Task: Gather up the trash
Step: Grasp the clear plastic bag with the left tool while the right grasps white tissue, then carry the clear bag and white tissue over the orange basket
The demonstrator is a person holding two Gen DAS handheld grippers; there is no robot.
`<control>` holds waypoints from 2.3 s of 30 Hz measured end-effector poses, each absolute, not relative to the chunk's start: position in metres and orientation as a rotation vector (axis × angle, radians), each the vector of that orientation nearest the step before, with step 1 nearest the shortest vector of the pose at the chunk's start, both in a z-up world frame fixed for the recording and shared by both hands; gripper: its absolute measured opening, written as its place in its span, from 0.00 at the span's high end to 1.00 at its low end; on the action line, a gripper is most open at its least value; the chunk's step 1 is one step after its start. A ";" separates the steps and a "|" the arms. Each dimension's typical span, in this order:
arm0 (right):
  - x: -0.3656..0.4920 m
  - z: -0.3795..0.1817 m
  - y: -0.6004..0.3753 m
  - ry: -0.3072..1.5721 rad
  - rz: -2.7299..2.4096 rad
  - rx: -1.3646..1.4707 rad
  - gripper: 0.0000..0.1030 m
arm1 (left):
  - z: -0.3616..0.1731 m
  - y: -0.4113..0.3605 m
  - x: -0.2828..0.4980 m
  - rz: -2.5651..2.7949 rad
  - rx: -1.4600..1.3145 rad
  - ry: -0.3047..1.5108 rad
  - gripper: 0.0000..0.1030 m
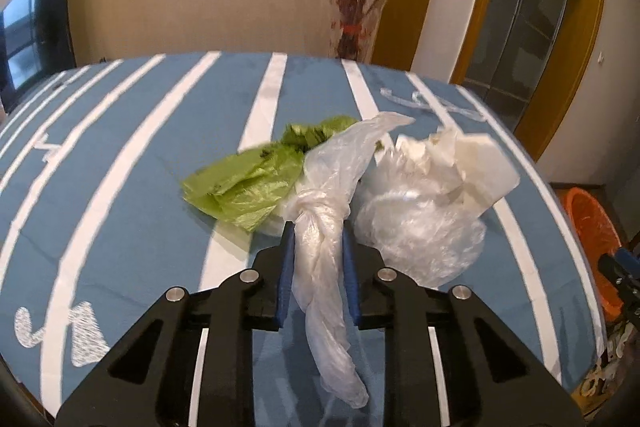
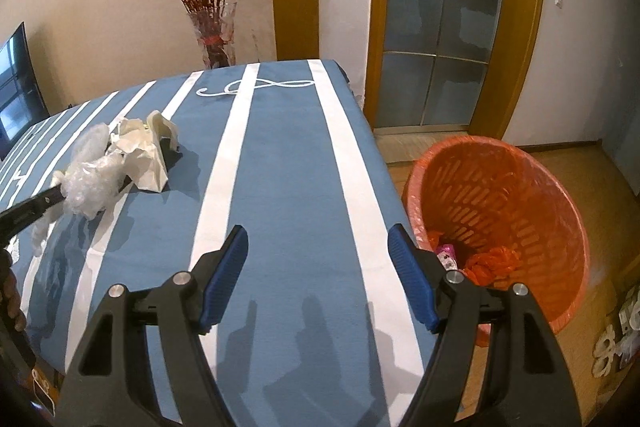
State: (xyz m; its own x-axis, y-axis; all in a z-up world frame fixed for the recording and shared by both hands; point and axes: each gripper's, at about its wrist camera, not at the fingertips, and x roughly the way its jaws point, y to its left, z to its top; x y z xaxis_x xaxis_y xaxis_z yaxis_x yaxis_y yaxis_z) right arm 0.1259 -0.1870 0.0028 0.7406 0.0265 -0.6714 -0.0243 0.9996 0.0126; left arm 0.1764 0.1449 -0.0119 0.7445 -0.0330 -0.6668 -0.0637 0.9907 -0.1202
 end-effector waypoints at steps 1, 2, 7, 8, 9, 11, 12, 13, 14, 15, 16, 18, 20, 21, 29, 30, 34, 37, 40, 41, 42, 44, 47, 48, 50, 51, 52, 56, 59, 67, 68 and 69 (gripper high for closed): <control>0.127 0.004 -0.185 0.734 0.032 0.002 0.31 | -0.008 0.146 0.174 0.020 -0.138 0.716 0.79; 0.128 0.005 -0.182 0.733 0.039 0.001 0.31 | -0.001 0.149 0.171 0.027 -0.138 0.696 0.79; 0.137 0.010 -0.166 0.727 0.081 0.005 0.31 | 0.017 0.164 0.165 0.051 -0.158 0.646 0.79; 0.140 0.011 -0.161 0.726 0.096 0.006 0.31 | 0.019 0.167 0.164 0.052 -0.166 0.640 0.79; 0.143 0.012 -0.154 0.725 0.113 0.007 0.31 | 0.022 0.172 0.163 0.052 -0.179 0.633 0.79; 0.147 0.014 -0.143 0.721 0.141 0.000 0.32 | 0.027 0.177 0.163 0.051 -0.196 0.623 0.79; 0.148 0.014 -0.139 0.719 0.150 -0.005 0.32 | 0.030 0.180 0.162 0.052 -0.200 0.615 0.79; 0.150 0.015 -0.133 0.716 0.161 -0.011 0.33 | 0.033 0.182 0.162 0.055 -0.198 0.608 0.79; 0.152 0.016 -0.126 0.712 0.174 -0.019 0.35 | 0.036 0.185 0.161 0.060 -0.196 0.600 0.79; 0.155 0.017 -0.120 0.709 0.185 -0.025 0.37 | 0.038 0.186 0.161 0.064 -0.195 0.596 0.79; 0.159 0.018 -0.114 0.706 0.197 -0.027 0.38 | 0.039 0.188 0.161 0.069 -0.194 0.593 0.79; 0.166 0.019 -0.106 0.705 0.210 -0.024 0.40 | 0.041 0.194 0.161 0.083 -0.194 0.589 0.79; 0.174 0.020 -0.098 0.706 0.227 -0.014 0.42 | 0.042 0.200 0.161 0.097 -0.200 0.588 0.79; 0.178 0.021 -0.094 0.706 0.235 -0.010 0.44 | 0.043 0.204 0.160 0.105 -0.206 0.586 0.79; 0.212 0.017 -0.069 0.732 0.261 -0.012 0.53 | 0.044 0.223 0.159 0.142 -0.207 0.585 0.79; 0.216 0.015 -0.067 0.743 0.262 -0.009 0.55 | 0.044 0.223 0.160 0.143 -0.207 0.587 0.79; 0.226 0.005 -0.062 0.785 0.275 -0.001 0.70 | 0.039 0.223 0.163 0.136 -0.211 0.604 0.79; 0.225 0.001 -0.058 0.783 0.277 -0.027 0.93 | 0.036 0.218 0.165 0.124 -0.206 0.613 0.79; 0.218 0.002 -0.059 0.764 0.271 -0.043 0.97 | 0.035 0.211 0.166 0.108 -0.201 0.618 0.79; 0.214 0.004 -0.061 0.752 0.264 -0.054 0.98 | 0.035 0.208 0.167 0.102 -0.200 0.620 0.79; 0.210 0.006 -0.063 0.738 0.254 -0.065 0.98 | 0.034 0.206 0.167 0.096 -0.199 0.622 0.79; 0.200 0.010 -0.069 0.706 0.235 -0.092 0.98 | 0.034 0.200 0.168 0.083 -0.194 0.625 0.79; 0.186 0.017 -0.082 0.672 0.202 -0.113 0.98 | 0.033 0.186 0.168 0.054 -0.186 0.630 0.79; 0.182 0.019 -0.088 0.666 0.191 -0.113 0.98 | 0.034 0.181 0.168 0.045 -0.183 0.631 0.79; 0.173 0.023 -0.102 0.655 0.169 -0.105 0.98 | 0.034 0.172 0.168 0.024 -0.178 0.632 0.79; 0.169 0.025 -0.109 0.651 0.158 -0.100 0.98 | 0.034 0.166 0.169 0.013 -0.175 0.633 0.79; 0.164 0.027 -0.119 0.647 0.143 -0.092 0.98 | 0.035 0.161 0.169 0.003 -0.172 0.633 0.79; 0.148 0.031 -0.146 0.628 0.081 -0.087 0.98 | 0.037 0.135 0.169 -0.051 -0.157 0.633 0.79; 0.139 0.033 -0.169 0.622 0.028 -0.073 0.98 | 0.039 0.115 0.169 -0.091 -0.142 0.631 0.79; 0.120 0.030 -0.226 0.616 -0.107 -0.040 0.98 | 0.039 0.057 0.170 -0.195 -0.101 0.638 0.79; 0.118 0.029 -0.234 0.615 -0.126 -0.033 0.98 | 0.039 0.052 0.170 -0.205 -0.099 0.640 0.79; 0.116 0.029 -0.241 0.614 -0.139 -0.028 0.98 | 0.039 0.044 0.170 -0.219 -0.096 0.644 0.79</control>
State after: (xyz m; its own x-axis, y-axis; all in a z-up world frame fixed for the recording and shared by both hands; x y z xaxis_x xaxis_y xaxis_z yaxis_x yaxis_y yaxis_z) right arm 0.1157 -0.2408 0.0288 0.8085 -0.1385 -0.5719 0.1221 0.9902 -0.0671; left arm 0.1700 0.0440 0.0386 0.7775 -0.2322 -0.5844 0.1725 0.9724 -0.1569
